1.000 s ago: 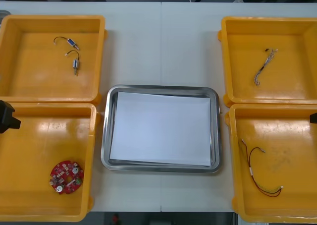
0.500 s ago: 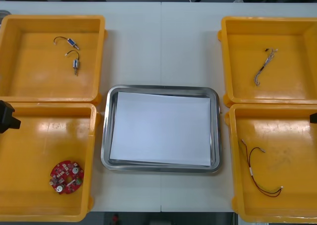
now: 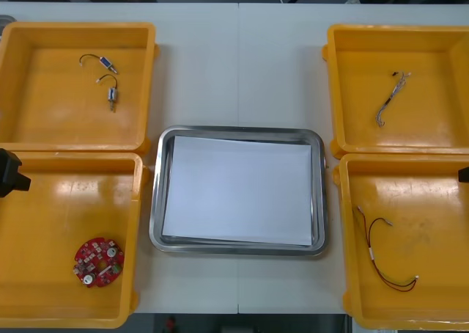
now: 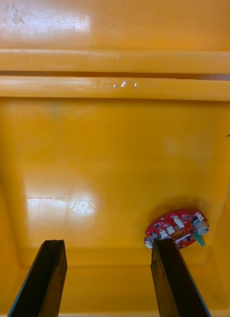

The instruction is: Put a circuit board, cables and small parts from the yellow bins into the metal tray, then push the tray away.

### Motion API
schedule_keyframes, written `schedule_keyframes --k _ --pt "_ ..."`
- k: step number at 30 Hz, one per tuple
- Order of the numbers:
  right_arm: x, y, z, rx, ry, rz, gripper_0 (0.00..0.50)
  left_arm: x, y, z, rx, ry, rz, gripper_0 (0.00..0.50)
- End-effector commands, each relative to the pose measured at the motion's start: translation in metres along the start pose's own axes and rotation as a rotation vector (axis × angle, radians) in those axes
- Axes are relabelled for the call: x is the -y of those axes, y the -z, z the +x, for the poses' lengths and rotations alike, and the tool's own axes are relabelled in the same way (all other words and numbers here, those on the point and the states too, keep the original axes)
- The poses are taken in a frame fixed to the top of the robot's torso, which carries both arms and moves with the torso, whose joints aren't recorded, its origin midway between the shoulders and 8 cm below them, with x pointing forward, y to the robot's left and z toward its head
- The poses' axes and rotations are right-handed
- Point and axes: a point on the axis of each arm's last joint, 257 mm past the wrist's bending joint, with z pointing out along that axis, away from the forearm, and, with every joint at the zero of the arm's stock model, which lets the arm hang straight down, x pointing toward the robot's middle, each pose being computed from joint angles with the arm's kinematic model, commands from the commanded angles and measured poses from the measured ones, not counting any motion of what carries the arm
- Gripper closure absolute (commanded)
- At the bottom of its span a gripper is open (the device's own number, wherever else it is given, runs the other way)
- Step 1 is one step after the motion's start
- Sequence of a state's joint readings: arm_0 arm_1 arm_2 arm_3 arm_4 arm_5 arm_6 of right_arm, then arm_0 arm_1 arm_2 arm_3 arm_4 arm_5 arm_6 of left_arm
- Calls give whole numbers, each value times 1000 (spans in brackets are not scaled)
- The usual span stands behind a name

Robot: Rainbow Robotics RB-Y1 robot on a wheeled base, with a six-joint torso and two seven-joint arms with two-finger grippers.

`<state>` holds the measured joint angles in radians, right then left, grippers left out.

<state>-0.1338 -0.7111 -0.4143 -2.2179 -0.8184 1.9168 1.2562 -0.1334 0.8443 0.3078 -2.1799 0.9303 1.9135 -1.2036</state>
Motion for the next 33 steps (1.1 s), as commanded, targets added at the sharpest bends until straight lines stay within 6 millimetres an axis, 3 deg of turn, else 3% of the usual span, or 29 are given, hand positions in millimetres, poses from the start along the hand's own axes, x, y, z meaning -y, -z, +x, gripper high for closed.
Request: schedule_keyframes --k 1,6,14,20,23,33 --pt "9 8 -1 17 47 23 0 -11 10 0 22 -51 -29 0" --pt "7 9 -2 39 46 36 0 -7 23 -18 73 -55 -18 0" --pt "-14 9 10 38 129 30 0 -4 21 -11 60 -75 -10 0" --pt "-36 4 42 3 191 3 0 -1 14 9 22 -117 -9 0" --pt "-49 -2 62 -19 206 -23 0 11 12 13 33 -158 9 0" --pt "-83 -13 90 -38 265 -62 0 45 -1 20 89 -245 80 0"
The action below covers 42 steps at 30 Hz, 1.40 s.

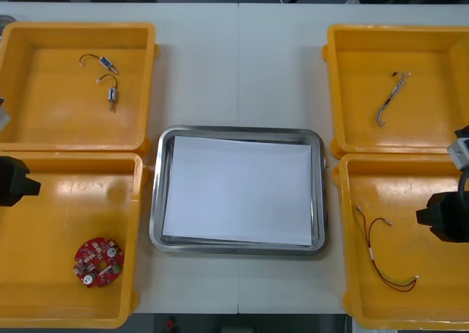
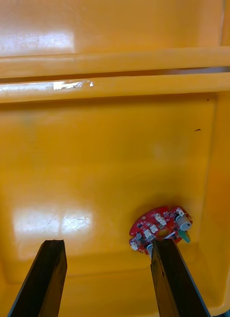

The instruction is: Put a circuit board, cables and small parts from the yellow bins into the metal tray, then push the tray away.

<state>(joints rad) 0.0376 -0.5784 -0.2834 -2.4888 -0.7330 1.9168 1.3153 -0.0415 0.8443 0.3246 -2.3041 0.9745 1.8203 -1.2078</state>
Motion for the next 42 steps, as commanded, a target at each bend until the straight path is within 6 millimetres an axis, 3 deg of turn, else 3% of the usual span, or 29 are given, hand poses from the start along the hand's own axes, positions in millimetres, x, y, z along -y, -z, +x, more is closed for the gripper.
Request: schedule_keyframes --k 1,6,11,21,26,42 --pt "-24 -6 18 -23 81 -19 0 22 -8 13 13 -175 39 0" --pt "-25 -18 46 -86 99 0 0 40 -23 22 35 -224 92 0" --pt "-30 -29 54 -75 109 2 0 53 -36 34 57 -284 136 0" --pt "-42 -47 59 -37 110 14 0 64 -56 53 124 -404 182 0" --pt "-44 -65 60 -17 92 -2 0 67 -63 65 140 -476 189 0" --pt "-46 -107 72 -6 73 -46 0 80 -99 77 275 -626 136 0"
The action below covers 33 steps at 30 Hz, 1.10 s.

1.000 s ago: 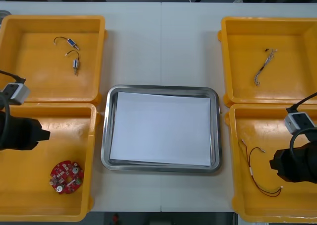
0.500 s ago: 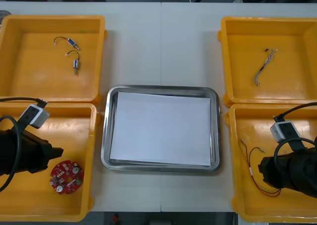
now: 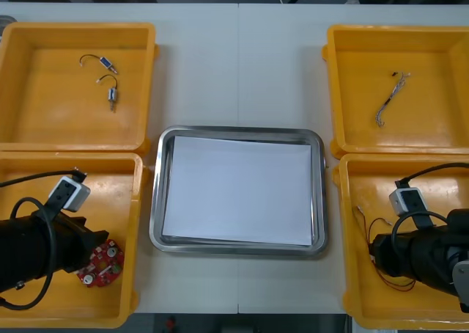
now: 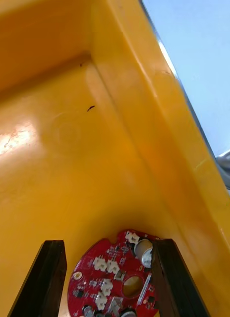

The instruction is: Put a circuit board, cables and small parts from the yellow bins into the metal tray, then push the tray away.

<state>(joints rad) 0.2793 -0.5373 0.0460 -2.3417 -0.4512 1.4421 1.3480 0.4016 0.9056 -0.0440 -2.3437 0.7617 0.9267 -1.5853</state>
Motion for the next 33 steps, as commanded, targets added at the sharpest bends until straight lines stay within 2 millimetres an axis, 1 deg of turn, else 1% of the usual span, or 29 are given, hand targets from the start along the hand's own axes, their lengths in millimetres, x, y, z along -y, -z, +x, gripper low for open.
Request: schedule_keyframes --k 1,2,8,16,23,33 --pt "-10 -10 18 -22 57 -21 0 6 -7 20 -9 -214 -5 0" --pt "-12 -11 19 -20 64 -22 0 5 -10 20 0 -222 -10 0" --pt "-8 -21 27 -5 93 9 0 3 -20 32 3 -247 -22 0" --pt "-3 -36 35 6 78 2 0 16 -24 40 -8 -239 7 0" --pt "-4 -37 46 -9 80 -4 0 25 -26 45 -16 -239 26 0" --pt "-4 -37 51 -17 94 -2 0 33 -28 52 -24 -259 37 0"
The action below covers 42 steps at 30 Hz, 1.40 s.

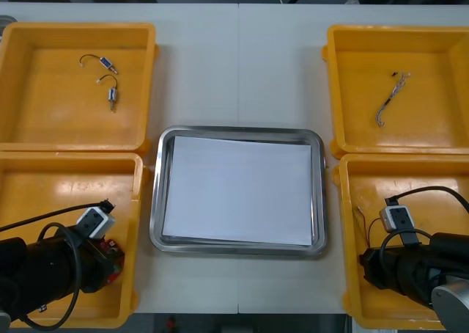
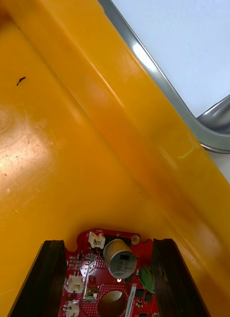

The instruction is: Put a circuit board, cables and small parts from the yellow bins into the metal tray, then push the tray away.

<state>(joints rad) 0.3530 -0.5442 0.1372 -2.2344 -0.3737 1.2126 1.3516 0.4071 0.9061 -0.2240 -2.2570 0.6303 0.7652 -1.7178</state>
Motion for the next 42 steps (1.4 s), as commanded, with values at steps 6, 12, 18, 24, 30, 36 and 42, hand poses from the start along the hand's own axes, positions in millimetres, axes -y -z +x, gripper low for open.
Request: schedule_keyframes --k 6,12,18,24,30,36,42 --pt "3 -2 29 -54 121 27 0 12 4 22 -34 -103 11 0" --pt "3 -3 32 -57 135 32 0 12 5 30 -49 -107 8 0" --pt "2 -2 32 -58 128 30 332 15 4 32 -52 -111 11 0" --pt "2 -2 29 -52 119 28 500 17 3 32 -52 -116 13 9" --pt "13 4 10 -23 114 49 500 16 3 32 -52 -121 7 39" --pt "32 30 -17 -31 117 88 500 14 3 34 -56 -121 2 39" --pt "47 70 -37 -44 99 104 500 13 -2 33 -56 -123 2 39"
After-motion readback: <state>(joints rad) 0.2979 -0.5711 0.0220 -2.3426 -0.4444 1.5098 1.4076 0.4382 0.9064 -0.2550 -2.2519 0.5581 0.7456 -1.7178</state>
